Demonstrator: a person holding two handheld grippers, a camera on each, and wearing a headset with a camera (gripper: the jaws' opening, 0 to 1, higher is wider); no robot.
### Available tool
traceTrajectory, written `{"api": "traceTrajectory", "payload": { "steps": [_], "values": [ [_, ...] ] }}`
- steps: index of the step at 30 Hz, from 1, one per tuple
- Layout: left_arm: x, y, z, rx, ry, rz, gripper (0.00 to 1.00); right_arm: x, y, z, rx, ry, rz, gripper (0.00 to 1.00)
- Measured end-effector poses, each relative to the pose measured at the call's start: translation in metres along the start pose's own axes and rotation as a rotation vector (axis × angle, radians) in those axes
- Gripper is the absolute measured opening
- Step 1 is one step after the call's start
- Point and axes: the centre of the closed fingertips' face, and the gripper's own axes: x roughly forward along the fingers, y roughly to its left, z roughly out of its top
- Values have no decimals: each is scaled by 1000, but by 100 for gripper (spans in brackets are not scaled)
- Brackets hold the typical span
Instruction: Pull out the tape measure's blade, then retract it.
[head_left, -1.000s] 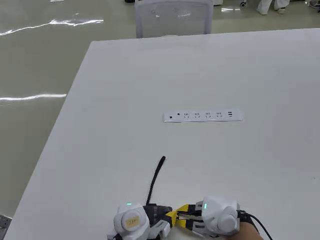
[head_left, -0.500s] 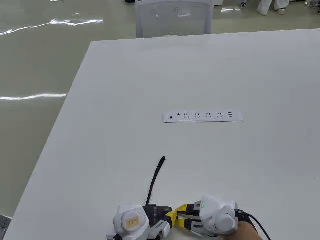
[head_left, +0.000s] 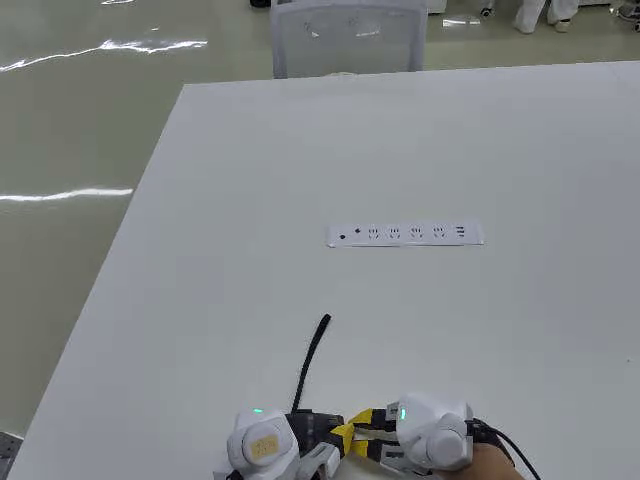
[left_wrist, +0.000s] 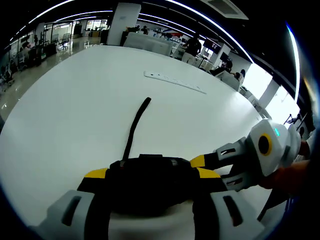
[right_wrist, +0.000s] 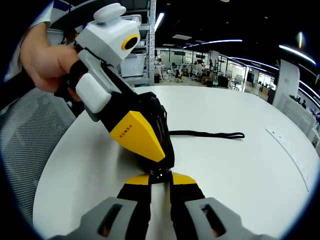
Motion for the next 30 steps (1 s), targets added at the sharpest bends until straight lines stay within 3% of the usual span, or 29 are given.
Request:
{"api": "traceTrajectory", "payload": {
  "steps": [6,15,20,30],
  "values": [
    [0,0,0,3,6,-8,65,-1,0,2,3,8,-8,13],
    [-2,-2,-2,74,19,-34,64,-1,1,1,-7,22,-24,16],
    [-2,-1,-2,94,19,-49,64,-2,-1,2,8,13,-35,23],
    [-7,1,0,133,19,-67,72,-7,0,3,18,11,-49,28]
  ]
}}
